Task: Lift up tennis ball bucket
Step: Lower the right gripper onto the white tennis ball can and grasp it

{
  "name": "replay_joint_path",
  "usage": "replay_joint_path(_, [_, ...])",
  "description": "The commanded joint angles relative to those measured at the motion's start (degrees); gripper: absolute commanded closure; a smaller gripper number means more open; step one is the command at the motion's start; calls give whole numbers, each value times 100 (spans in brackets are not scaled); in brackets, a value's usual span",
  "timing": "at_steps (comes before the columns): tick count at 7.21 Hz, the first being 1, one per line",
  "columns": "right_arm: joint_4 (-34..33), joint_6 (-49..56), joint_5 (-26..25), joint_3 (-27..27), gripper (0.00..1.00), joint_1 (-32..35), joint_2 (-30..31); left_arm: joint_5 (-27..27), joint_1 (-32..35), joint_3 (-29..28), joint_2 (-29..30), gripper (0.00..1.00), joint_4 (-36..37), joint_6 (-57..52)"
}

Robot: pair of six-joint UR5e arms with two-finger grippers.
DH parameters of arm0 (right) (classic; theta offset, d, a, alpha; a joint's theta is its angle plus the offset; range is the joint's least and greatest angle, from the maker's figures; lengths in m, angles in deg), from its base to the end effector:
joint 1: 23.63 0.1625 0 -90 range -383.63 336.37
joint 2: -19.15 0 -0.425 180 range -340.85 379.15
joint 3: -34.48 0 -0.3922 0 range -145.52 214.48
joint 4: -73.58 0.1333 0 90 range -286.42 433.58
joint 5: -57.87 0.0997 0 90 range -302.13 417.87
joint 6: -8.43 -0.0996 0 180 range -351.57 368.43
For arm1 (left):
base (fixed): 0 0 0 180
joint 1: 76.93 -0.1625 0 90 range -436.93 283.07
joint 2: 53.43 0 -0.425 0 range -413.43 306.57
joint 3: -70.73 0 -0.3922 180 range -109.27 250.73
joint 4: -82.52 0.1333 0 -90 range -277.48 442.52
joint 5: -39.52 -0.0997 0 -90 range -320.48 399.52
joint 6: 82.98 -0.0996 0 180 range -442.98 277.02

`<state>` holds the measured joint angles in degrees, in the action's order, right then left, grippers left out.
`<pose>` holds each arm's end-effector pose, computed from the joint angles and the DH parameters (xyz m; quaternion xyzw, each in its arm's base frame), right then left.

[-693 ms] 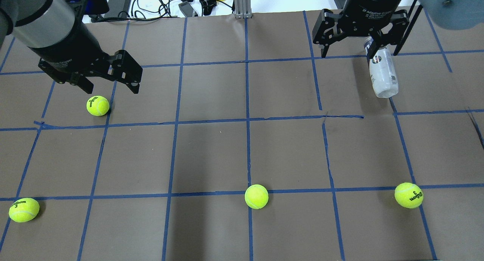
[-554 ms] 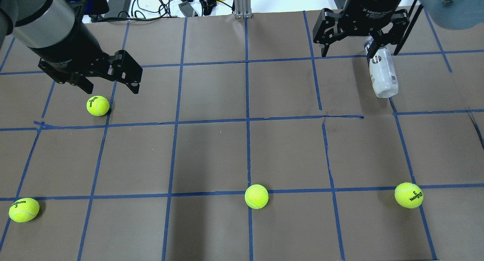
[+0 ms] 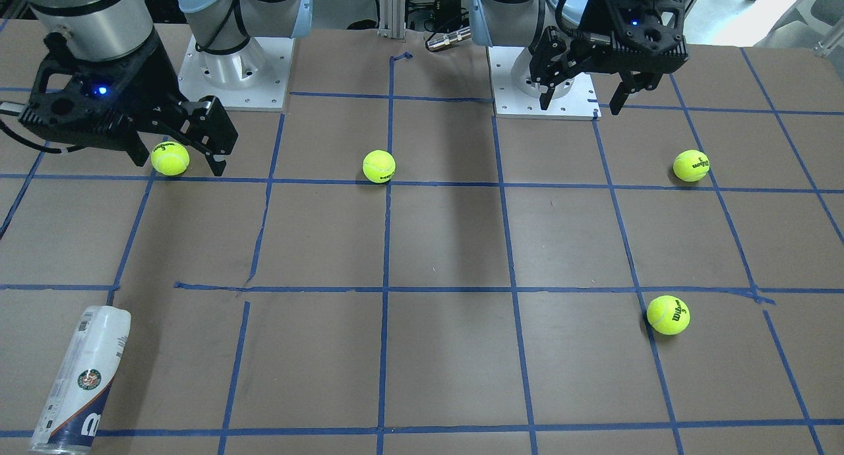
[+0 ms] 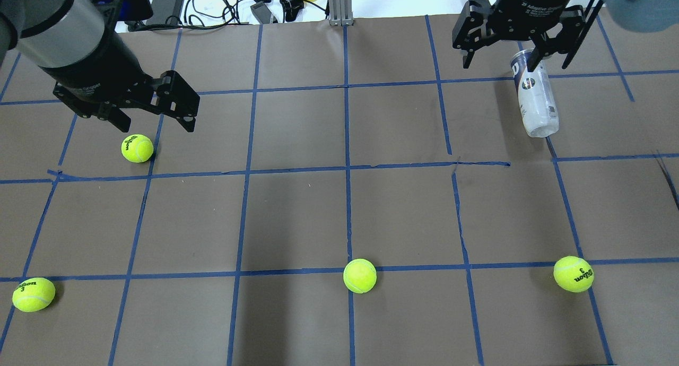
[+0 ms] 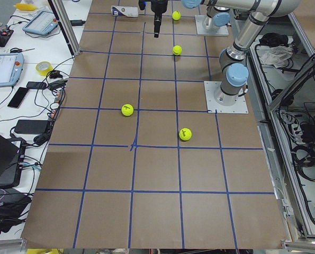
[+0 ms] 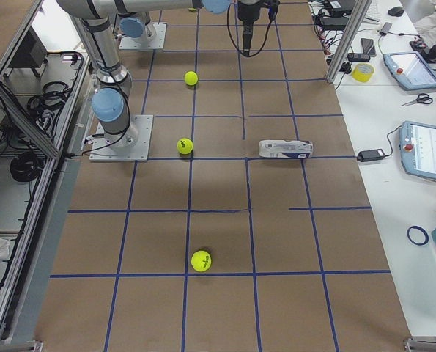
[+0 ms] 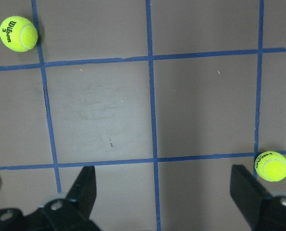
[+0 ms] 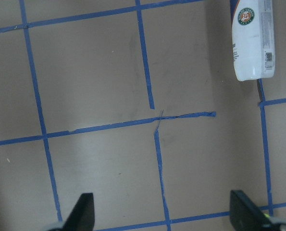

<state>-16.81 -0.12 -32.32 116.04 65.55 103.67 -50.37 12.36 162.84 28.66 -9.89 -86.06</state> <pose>0.1253 -0.5395 0.5122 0.0817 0.9962 -0.0293 0.0003 -0.1281 -0.4387 0.5296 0.0207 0.9993 -0.0296 0.0000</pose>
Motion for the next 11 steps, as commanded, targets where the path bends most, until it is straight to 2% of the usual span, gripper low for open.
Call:
replay_joint_path(1, [-606,46,-51,-271,0,-584,-653,-3,0,0,-1,0,-6,0])
replay_joint_path(2, [-689,56,-269,-342,0,-795,-961,-3,0,0,-1,0,-6,0])
replay_joint_path(3, [-977,73,-280,-586,0,-1032,-1295,-3,0,0,-1,0,-6,0])
replay_joint_path(4, [-1041,230,-288,-1067,0,-1087,-1959,-3,0,0,-1,0,-6,0])
replay_joint_path(6, [-1881,703,-280,-1939,0,-1149,-3252,6,0,0,-1,0,-6,0])
replay_joint_path(7, [-2277,1193,-288,-2090,0,-1184,-3693,-3,0,0,-1,0,-6,0])
replay_joint_path(8, [-2429,1259,-289,-2083,0,-1210,-3880,6,0,0,-1,0,-6,0])
replay_joint_path(11, [-2500,1382,-288,-2083,0,-1474,-4295,6,0,0,-9,0,-6,0])
